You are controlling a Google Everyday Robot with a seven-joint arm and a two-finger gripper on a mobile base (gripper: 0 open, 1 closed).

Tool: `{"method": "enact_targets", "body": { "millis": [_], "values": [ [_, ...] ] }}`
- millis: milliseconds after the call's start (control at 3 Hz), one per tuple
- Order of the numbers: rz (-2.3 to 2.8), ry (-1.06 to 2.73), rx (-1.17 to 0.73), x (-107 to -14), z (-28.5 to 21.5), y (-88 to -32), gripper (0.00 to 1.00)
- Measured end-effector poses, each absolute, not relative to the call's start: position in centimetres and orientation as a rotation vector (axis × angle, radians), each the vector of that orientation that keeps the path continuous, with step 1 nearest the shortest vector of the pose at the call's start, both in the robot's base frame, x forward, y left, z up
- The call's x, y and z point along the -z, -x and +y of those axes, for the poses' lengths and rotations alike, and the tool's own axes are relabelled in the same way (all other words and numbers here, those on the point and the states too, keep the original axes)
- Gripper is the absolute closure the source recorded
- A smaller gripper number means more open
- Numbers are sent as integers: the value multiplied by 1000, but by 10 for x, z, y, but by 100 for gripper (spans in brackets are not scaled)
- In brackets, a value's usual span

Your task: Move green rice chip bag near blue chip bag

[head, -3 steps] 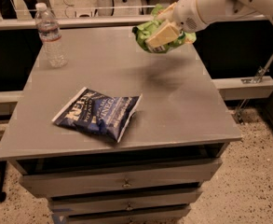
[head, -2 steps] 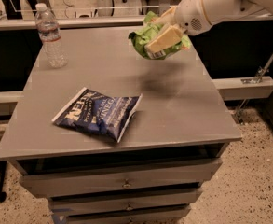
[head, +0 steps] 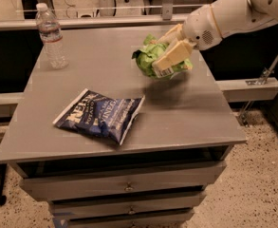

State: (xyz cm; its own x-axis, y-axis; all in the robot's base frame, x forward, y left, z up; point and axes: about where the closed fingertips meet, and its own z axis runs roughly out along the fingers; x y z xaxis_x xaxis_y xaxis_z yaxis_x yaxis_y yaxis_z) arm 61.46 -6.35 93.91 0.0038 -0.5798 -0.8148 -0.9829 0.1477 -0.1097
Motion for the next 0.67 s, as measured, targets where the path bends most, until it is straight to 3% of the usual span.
{"method": "enact_targets", "body": {
  "millis": [667],
  "values": [
    [1720,1549,-793,-923,-63,-599,59]
  ]
}}
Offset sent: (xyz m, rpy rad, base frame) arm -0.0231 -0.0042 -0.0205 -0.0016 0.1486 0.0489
